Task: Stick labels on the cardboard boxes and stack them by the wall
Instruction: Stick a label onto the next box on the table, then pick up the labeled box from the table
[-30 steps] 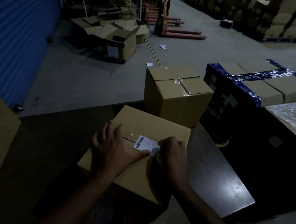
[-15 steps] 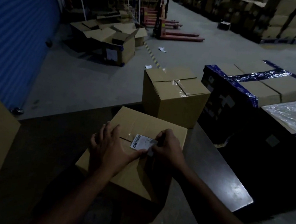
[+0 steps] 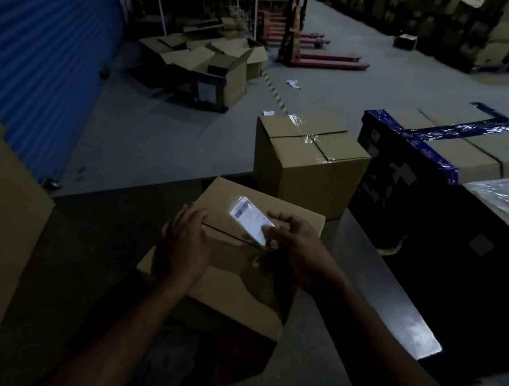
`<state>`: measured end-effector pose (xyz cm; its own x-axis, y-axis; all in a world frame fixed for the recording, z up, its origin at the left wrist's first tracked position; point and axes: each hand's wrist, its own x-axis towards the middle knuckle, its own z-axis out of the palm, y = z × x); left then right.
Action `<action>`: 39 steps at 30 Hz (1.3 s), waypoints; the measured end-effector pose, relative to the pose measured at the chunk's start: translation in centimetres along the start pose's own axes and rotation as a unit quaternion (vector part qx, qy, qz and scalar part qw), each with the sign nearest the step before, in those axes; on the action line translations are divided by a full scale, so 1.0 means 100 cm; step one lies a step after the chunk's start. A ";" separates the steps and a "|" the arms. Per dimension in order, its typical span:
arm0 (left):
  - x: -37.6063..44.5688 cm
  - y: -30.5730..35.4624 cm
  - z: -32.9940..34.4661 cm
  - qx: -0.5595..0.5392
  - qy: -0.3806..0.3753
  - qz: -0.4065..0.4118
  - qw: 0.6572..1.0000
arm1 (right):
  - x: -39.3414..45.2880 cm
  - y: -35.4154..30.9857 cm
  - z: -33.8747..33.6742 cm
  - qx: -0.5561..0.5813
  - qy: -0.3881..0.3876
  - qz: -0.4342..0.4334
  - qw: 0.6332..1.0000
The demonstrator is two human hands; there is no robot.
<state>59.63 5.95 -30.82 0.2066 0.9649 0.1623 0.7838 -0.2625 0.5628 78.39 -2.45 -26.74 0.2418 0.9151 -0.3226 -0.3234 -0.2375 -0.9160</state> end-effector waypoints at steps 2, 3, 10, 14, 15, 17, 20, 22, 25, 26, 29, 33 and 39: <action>0.004 0.002 -0.002 0.002 -0.004 -0.007 1.000 | -0.008 0.004 -0.003 0.008 0.001 -0.023 1.000; 0.005 0.003 -0.003 0.004 -0.006 -0.009 1.000 | -0.013 0.007 -0.004 -0.026 0.002 -0.032 0.999; 0.002 0.014 0.003 -0.002 0.038 0.021 0.999 | -0.048 0.036 -0.007 -0.080 0.073 -0.088 0.990; -0.010 0.017 0.006 -0.035 0.084 0.065 0.994 | -0.074 0.053 -0.026 -0.031 0.126 -0.093 0.987; -0.015 0.019 0.006 -0.035 0.093 0.079 0.992 | -0.081 0.057 -0.031 -0.026 0.146 -0.089 0.985; -0.033 0.033 0.011 -0.049 0.075 0.106 0.990 | -0.097 0.066 -0.044 -0.013 0.197 -0.067 0.978; -0.071 0.062 0.024 -0.097 0.015 0.167 0.981 | -0.121 0.079 -0.061 0.058 0.269 -0.022 0.961; -0.098 0.082 0.032 -0.135 -0.015 0.228 0.964 | -0.138 0.088 -0.070 0.107 0.315 0.007 0.943; -0.139 0.104 0.048 -0.214 -0.062 0.305 0.926 | -0.165 0.104 -0.079 0.158 0.370 0.028 0.915; -0.154 0.108 0.056 -0.239 -0.079 0.319 0.914 | -0.174 0.111 -0.081 0.166 0.392 0.034 0.904; -0.192 0.109 0.089 -0.265 -0.145 0.321 0.898 | -0.206 0.131 -0.089 0.171 0.439 0.058 0.880; -0.235 0.100 0.138 -0.208 -0.269 0.297 0.892 | -0.245 0.163 -0.107 0.193 0.508 0.104 0.833; -0.283 0.110 0.193 -0.100 -0.437 0.343 0.825 | -0.286 0.230 -0.153 0.212 0.584 0.182 0.762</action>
<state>73.73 -24.03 -44.85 0.9740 0.2036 -0.0998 0.2121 -0.6630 0.7179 78.04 -39.06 -42.20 0.6348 -0.1599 -0.7559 -0.7703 -0.0536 -0.6355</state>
